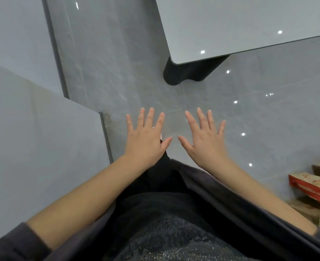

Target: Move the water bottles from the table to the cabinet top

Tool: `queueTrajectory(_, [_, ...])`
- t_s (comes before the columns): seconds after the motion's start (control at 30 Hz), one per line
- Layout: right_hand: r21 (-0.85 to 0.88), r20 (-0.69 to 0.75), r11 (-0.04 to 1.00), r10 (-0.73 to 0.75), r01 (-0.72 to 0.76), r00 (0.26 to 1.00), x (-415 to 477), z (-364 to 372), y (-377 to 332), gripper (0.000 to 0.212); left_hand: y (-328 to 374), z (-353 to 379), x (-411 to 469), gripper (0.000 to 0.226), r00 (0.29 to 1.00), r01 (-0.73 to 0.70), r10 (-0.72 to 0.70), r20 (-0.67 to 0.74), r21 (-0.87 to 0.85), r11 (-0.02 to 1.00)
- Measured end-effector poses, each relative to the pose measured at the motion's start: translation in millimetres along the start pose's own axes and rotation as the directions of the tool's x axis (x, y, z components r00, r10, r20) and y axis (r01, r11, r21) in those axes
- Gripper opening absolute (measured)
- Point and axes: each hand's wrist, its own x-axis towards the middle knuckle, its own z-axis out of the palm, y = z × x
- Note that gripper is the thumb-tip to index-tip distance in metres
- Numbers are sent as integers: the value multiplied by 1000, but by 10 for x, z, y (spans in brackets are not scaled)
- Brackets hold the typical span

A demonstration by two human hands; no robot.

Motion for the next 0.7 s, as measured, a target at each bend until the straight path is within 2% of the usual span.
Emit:
queueTrajectory(0.53, [4,-10,994,-106,106,994,1691,-803,-68,74,-406,-844,1442,73,996,91,-91,4,-46,995])
queueTrajectory(0.7, [-10,25,999,-51,52,998,2054,-990,-92,74,-506,-1055,1817,73,999,50,-49,23,-43,998])
